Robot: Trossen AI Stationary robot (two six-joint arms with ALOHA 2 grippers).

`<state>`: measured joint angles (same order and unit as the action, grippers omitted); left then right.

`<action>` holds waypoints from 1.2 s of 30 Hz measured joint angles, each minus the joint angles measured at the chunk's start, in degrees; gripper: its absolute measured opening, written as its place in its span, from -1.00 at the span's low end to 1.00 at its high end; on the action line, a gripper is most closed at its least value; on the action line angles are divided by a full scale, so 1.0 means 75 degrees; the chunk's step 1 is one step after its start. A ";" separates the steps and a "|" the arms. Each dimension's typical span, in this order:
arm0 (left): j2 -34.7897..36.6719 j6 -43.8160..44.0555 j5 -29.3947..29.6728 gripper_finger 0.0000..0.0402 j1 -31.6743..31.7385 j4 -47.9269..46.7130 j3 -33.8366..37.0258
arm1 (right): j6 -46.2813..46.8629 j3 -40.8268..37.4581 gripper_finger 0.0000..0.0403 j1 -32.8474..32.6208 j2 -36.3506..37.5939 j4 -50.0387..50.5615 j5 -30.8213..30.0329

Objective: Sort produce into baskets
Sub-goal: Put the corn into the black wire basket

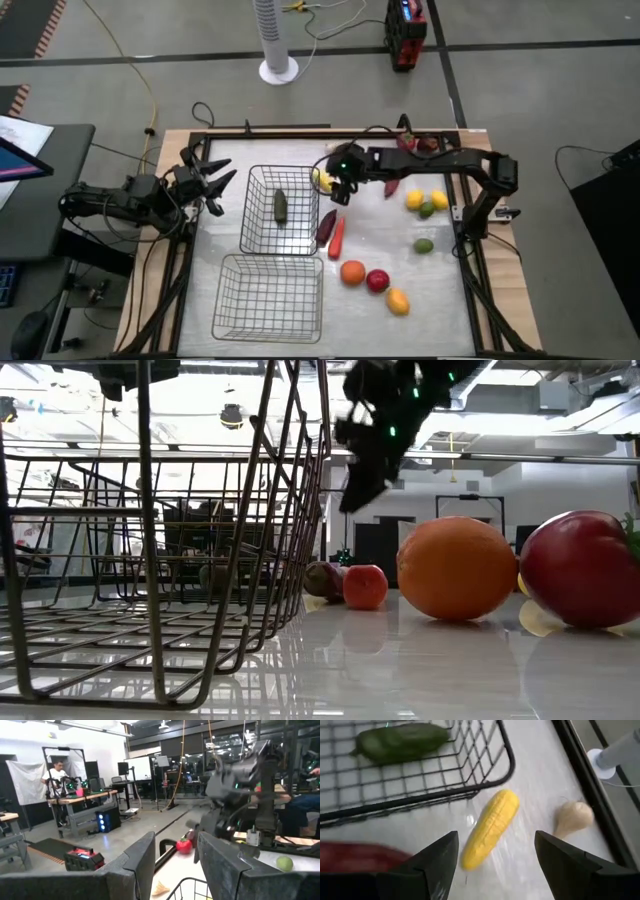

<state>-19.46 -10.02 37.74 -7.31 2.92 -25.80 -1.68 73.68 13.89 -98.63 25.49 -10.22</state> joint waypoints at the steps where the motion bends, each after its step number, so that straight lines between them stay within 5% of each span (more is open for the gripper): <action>1: 0.0000 0.0003 0.0000 -0.32 0.0000 0.0000 0.0000 | 0.0092 -0.0305 0.44 0.0059 0.0000 -0.0373 0.0001; 9: 0.0000 0.0000 -0.0009 -0.32 0.0000 0.0035 0.0000 | 0.0457 -0.1618 0.44 0.0202 -0.0419 -0.3055 0.0063; 21: 0.0000 0.0023 0.0008 -0.32 0.0003 -0.0059 0.0000 | 0.0450 -0.1736 0.42 0.0167 -0.1635 -0.3516 0.0096; 25: 0.0000 0.0003 0.0009 -0.32 0.0003 -0.0065 0.0000 | 0.0441 -0.1733 0.24 0.0170 -0.1635 -0.3510 0.0038; 30: 0.0000 0.0005 0.0012 -0.32 0.0003 -0.0121 0.0000 | 0.0354 -0.1727 -0.26 0.0173 -0.1635 -0.3381 -0.0020; 36: 0.0003 0.0031 0.0017 -0.32 0.0000 -0.0145 0.0000 | 0.0305 -0.1726 -0.27 0.0181 -0.1203 -0.2342 -0.0084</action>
<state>-19.44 -9.79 37.87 -7.31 1.83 -25.80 0.60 60.74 15.25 -107.65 7.93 -10.85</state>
